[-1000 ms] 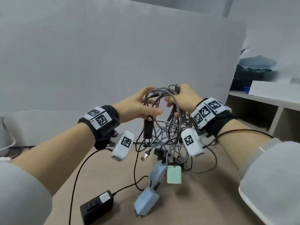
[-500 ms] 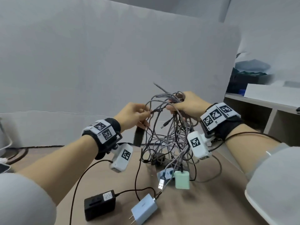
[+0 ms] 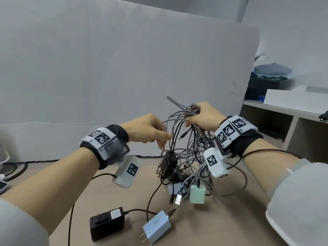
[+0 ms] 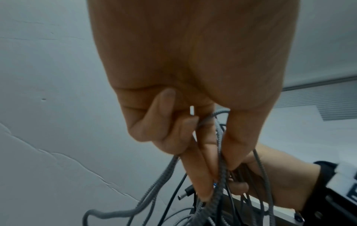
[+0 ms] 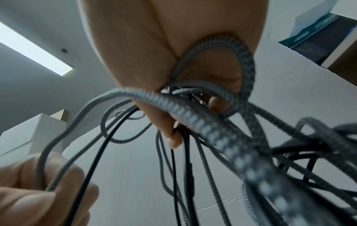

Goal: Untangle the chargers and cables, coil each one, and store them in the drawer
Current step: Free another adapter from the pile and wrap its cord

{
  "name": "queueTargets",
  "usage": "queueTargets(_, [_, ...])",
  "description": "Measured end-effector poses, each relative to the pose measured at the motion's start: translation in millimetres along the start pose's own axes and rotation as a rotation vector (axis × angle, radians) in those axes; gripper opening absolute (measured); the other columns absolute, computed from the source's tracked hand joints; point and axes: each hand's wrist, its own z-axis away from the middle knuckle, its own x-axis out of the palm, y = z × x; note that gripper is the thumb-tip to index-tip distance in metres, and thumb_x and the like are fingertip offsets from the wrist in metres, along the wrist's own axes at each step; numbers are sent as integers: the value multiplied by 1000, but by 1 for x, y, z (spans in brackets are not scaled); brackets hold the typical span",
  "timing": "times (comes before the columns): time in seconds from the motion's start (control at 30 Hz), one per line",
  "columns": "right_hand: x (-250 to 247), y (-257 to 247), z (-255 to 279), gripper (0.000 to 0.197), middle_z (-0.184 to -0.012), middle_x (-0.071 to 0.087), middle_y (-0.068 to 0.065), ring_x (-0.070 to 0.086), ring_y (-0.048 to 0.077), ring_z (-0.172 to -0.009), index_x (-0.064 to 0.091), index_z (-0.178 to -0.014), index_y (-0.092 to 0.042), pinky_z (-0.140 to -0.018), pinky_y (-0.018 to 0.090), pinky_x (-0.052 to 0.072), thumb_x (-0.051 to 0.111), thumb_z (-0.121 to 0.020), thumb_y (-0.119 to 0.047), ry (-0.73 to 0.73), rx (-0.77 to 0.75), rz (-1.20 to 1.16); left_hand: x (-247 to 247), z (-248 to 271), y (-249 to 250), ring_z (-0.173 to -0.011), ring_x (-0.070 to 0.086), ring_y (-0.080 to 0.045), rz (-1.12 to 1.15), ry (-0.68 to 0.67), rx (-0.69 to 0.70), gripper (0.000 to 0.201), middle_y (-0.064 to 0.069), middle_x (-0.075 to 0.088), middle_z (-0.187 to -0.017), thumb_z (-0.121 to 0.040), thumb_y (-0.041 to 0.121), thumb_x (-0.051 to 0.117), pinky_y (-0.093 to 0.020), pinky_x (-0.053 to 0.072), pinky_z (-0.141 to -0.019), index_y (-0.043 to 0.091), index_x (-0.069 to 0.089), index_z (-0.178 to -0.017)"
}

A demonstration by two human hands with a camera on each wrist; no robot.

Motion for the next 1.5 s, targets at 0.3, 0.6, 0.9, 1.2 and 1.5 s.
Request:
queueTargets(0.3, [0,0,-1,13,-78,55,17,47,18,-40,57,-89,-6,-38,22,42,68,-86,2,31,87,163,14,1,-37,-93,52,-20,-730,-1,-45,16,-3,62,-97,-90,32,61,-38,51,-84,23,65,-78])
queueTargets(0.6, [8,2,-9,17,-64,53,14,55,20,-38,55,-88,-4,-47,31,50,72,-86,-3,-104,162,171,18,-14,-73,-109,60,-33,-825,-4,-255,29,-14,65,-119,-105,22,42,-35,44,-90,4,65,-107])
queueTargets(0.9, [10,6,-10,17,-67,50,12,49,20,-41,54,-82,-5,-42,23,46,69,-86,1,-41,240,88,-3,-20,-18,-100,54,-14,-157,346,64,59,3,54,-116,-79,-15,45,-25,48,-83,21,53,-125])
queueTargets(1.2, [10,-8,-9,25,-70,55,9,57,19,-47,52,-78,-11,-39,20,42,76,-85,-7,-38,241,7,19,-10,34,-85,59,-16,-267,372,293,23,0,67,-96,-93,7,52,-26,46,-75,18,71,-91])
queueTargets(1.5, [-16,-12,-9,37,-84,57,13,59,23,-51,44,-72,-17,-46,30,49,71,-85,5,108,184,-294,55,-4,-33,-121,56,-17,-695,-392,-184,63,8,59,-138,-85,59,70,-31,44,-100,29,57,-139])
